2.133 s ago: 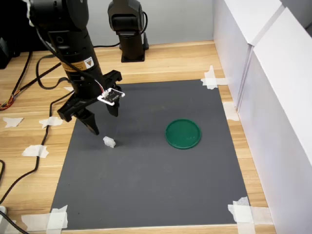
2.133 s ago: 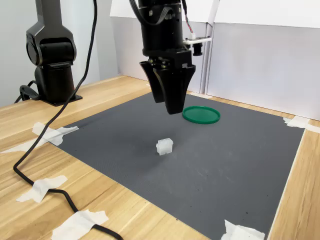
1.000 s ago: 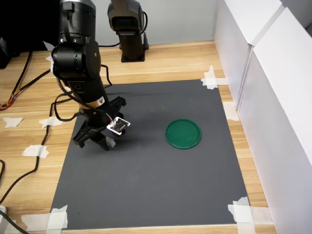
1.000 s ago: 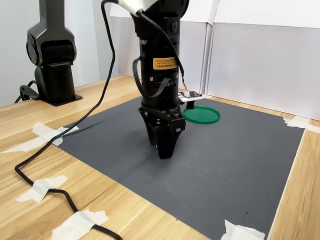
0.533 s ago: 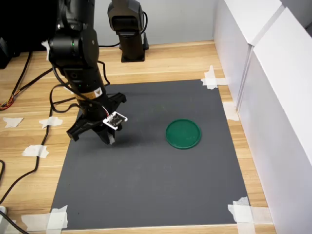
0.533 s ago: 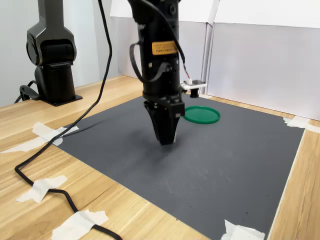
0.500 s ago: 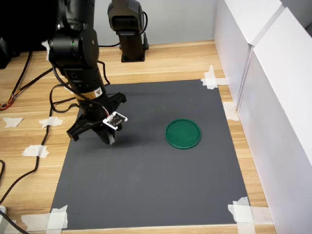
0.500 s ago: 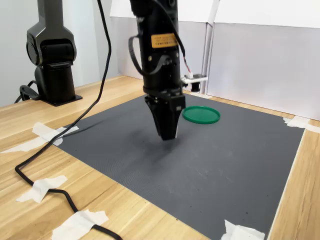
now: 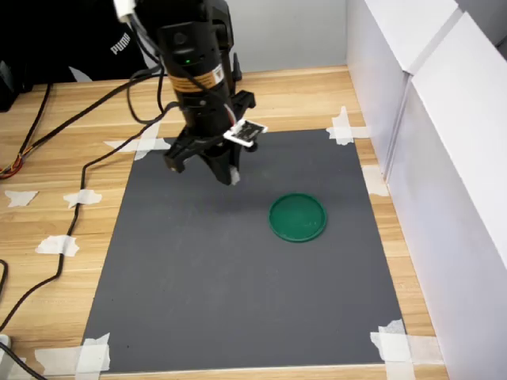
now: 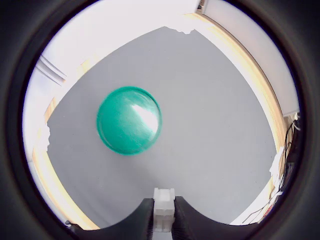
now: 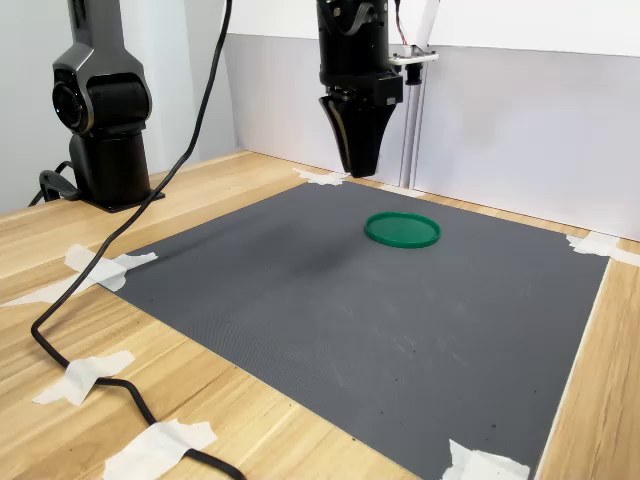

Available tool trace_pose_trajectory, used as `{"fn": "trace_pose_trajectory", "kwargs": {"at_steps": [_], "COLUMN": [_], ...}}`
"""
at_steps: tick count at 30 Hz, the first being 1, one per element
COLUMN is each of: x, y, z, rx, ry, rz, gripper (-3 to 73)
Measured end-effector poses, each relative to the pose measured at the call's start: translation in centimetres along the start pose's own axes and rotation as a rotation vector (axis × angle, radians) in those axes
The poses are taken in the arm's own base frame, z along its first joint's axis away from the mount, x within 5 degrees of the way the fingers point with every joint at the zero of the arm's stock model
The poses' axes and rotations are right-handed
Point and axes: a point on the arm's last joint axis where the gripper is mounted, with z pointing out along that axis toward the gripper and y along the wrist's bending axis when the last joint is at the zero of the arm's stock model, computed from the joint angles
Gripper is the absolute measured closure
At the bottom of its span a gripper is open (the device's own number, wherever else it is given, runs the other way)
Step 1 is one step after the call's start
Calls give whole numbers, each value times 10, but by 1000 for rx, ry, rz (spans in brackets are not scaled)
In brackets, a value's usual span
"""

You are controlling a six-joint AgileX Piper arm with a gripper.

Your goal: Grasp a white terminal and put it on the green lid.

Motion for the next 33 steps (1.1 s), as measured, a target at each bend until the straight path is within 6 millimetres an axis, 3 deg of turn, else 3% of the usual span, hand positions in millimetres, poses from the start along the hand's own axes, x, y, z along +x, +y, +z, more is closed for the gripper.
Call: {"fn": "trace_pose_trajectory", "kwargs": {"at_steps": [6, 12, 20, 27, 30, 33], "x": [-27, -46, -54, -57, -56, -56], "y": [30, 49, 46, 44, 44, 45], "z": [4, 24, 61, 74, 79, 82], "rx": [-23, -32, -22, -18, -27, -34], "ry": [-12, 16, 46, 40, 53, 63], "rz": [-18, -27, -12, -19, -38, -58], "gripper": [604, 604, 604, 599, 568, 488]}}
